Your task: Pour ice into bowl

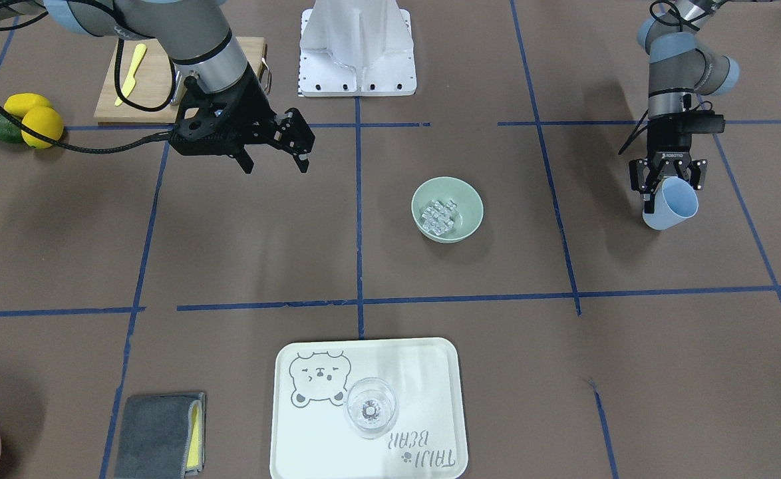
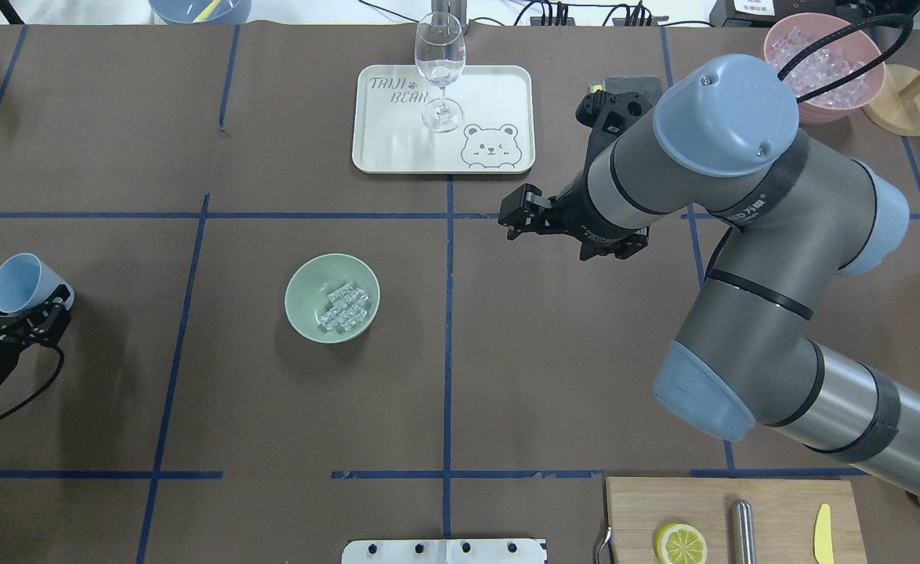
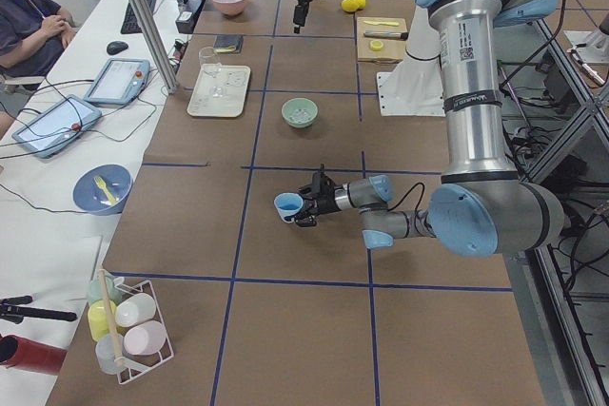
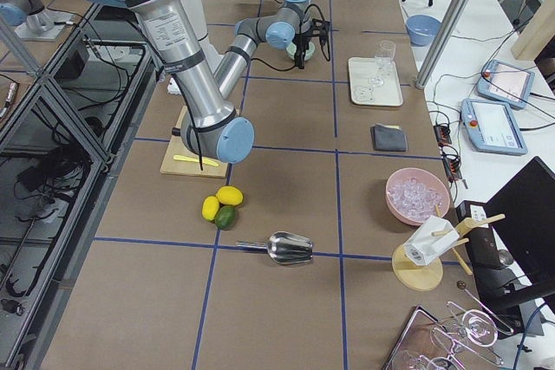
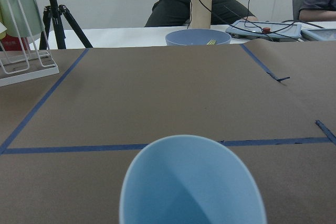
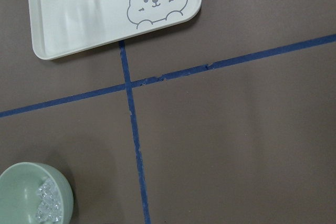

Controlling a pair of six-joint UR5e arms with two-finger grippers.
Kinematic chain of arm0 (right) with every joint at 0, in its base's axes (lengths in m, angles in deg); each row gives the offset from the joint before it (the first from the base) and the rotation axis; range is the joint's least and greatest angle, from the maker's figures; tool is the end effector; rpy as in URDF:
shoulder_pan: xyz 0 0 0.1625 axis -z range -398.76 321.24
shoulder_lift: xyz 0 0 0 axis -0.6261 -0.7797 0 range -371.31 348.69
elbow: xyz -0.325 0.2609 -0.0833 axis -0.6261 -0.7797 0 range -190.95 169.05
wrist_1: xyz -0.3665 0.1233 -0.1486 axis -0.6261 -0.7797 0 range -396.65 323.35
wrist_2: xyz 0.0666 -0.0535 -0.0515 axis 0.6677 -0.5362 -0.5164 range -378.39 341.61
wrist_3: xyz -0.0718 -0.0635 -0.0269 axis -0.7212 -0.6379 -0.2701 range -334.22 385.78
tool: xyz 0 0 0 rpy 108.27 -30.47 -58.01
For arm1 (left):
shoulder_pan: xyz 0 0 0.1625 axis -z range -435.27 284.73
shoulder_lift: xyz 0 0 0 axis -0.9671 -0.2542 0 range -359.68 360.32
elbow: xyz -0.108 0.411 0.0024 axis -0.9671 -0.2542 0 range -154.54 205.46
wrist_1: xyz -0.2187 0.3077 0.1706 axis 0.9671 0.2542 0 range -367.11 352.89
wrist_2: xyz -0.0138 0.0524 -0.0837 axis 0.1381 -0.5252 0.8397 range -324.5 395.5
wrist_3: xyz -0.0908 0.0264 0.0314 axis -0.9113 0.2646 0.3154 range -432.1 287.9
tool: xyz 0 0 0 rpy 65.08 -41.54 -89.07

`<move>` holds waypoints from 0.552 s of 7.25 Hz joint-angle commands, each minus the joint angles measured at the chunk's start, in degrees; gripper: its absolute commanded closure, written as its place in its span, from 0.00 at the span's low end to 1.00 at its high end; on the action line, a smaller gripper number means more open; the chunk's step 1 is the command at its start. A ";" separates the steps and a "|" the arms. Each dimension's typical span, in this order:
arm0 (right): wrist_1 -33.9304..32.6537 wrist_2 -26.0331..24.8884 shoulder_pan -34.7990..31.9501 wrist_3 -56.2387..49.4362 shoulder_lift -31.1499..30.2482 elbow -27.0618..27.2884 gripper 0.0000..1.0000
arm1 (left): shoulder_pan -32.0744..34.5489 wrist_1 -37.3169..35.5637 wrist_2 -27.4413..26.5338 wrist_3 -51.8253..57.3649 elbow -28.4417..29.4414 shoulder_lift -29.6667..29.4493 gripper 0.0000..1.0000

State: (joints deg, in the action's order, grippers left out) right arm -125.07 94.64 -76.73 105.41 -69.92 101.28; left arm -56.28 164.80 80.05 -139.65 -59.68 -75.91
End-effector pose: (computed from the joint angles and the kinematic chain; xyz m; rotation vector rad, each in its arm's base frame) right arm -0.4040 -0.4350 0.1799 0.0514 -1.0194 0.2457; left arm 0.2907 -0.3161 0.6428 1.0304 0.7235 -0.3851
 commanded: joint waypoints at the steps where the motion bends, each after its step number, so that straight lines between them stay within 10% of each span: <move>1: 0.00 0.00 -0.09 0.00 -0.01 -0.08 0.00 | -0.01 0.09 2.19 0.57 -0.38 0.30 0.82; 3: 0.00 0.09 -0.18 0.00 -0.01 -0.08 0.00 | -0.01 0.09 3.17 0.57 -1.60 0.56 0.45; 4: 0.00 0.09 -0.18 -0.09 -0.01 -0.08 0.00 | 0.08 0.18 4.57 0.57 -2.82 1.00 0.00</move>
State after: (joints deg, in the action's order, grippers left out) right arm -125.07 94.69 -76.87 105.39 -69.93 101.21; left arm -56.28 164.92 83.31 -139.10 -61.27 -75.31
